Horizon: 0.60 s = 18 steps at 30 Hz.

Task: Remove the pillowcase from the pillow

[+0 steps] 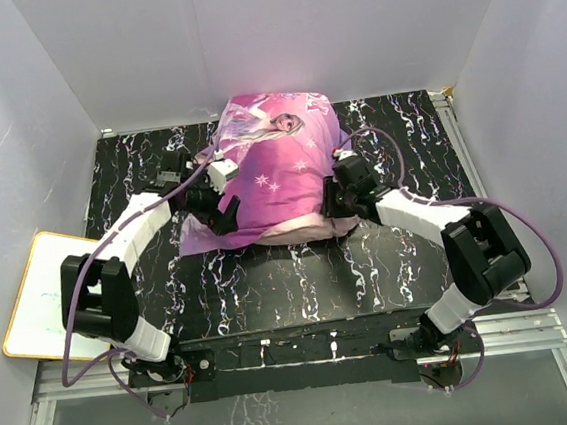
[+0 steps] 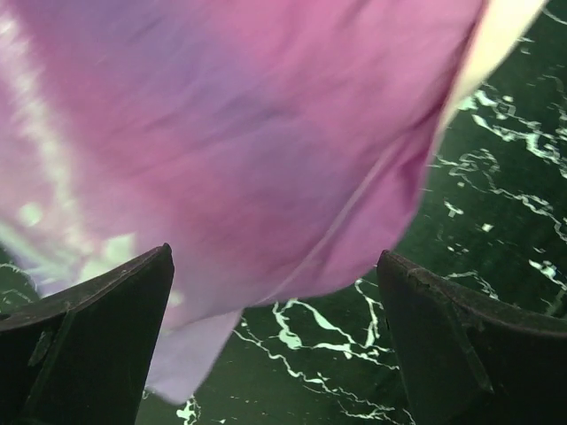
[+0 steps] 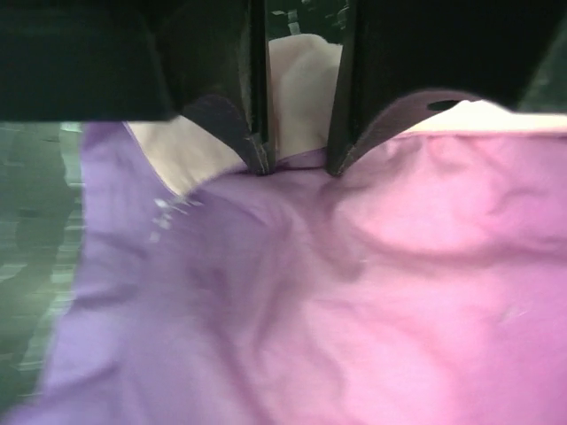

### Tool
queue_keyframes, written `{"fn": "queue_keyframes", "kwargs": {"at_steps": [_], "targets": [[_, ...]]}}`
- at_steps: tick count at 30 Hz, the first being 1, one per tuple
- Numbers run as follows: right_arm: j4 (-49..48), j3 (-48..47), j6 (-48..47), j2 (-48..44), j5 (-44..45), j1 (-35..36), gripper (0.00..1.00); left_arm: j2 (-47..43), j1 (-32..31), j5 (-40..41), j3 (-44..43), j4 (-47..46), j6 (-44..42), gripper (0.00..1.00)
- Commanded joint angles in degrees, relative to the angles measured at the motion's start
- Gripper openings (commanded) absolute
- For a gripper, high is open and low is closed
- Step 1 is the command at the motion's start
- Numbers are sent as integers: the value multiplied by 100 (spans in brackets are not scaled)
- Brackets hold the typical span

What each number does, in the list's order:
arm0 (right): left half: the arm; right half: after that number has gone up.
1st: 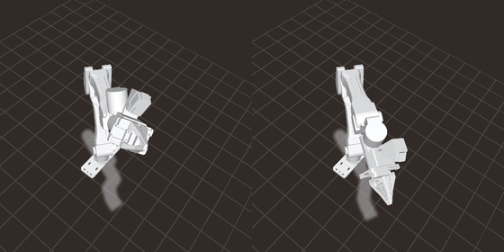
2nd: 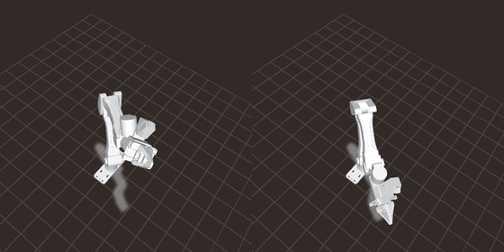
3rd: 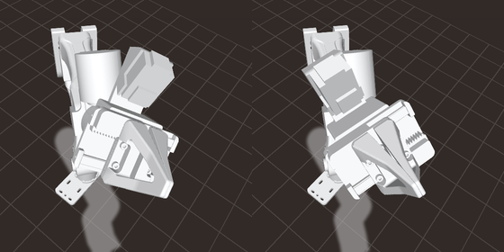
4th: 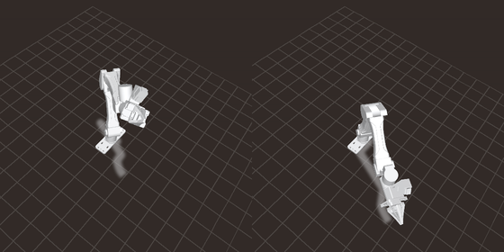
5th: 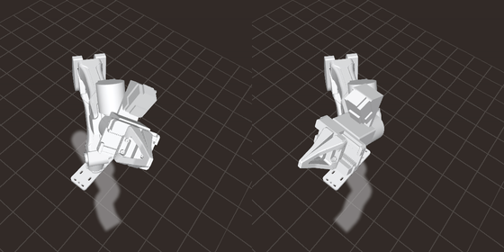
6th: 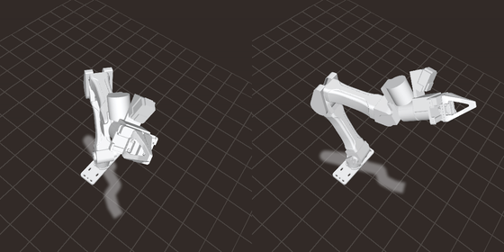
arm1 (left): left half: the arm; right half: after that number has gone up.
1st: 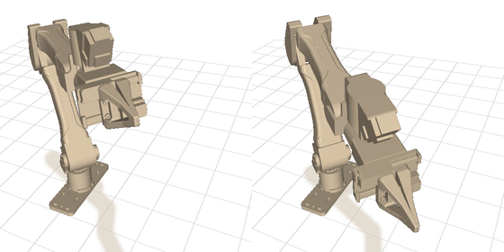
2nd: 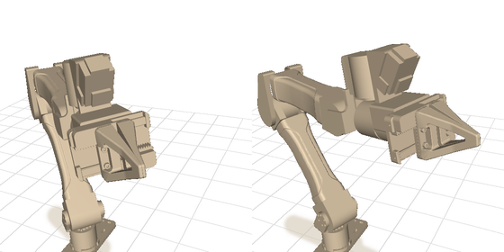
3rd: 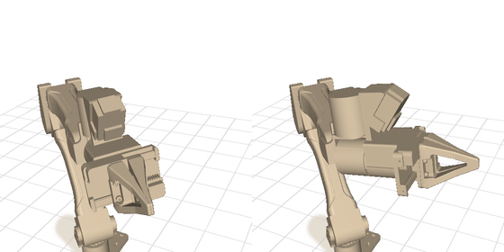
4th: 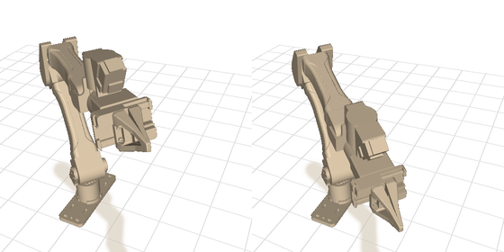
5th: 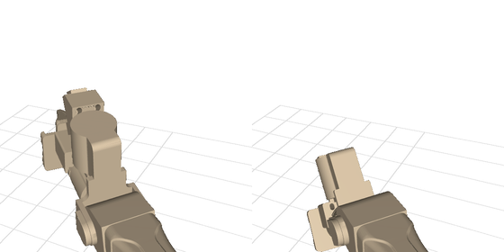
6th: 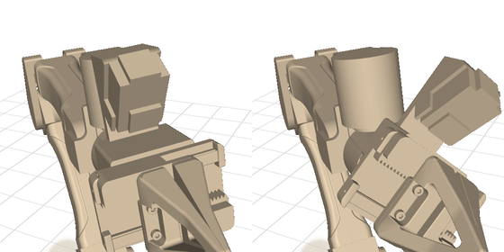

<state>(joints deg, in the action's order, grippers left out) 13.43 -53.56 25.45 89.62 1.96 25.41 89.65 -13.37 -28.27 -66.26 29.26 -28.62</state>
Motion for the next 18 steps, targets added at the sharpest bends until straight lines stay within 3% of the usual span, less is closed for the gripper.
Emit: {"fn": "queue_keyframes", "kwargs": {"at_steps": [1,4,12,16,18], "targets": [[-584,93,289,21,-1068,653,27,-487,-61,-706,146,266,-388,97],[-682,-44,428,99,-1173,1059,20,-530,-55,-705,161,389,-561,97],[-654,-728,562,138,-1642,1550,21,-738,-213,-659,542,581,-1176,97],[-474,-697,624,-145,-1448,1385,36,-737,-566,-221,807,471,-1507,94],[-179,-624,628,-243,-1293,1160,51,-665,-726,33,914,364,-1622,82]]}}
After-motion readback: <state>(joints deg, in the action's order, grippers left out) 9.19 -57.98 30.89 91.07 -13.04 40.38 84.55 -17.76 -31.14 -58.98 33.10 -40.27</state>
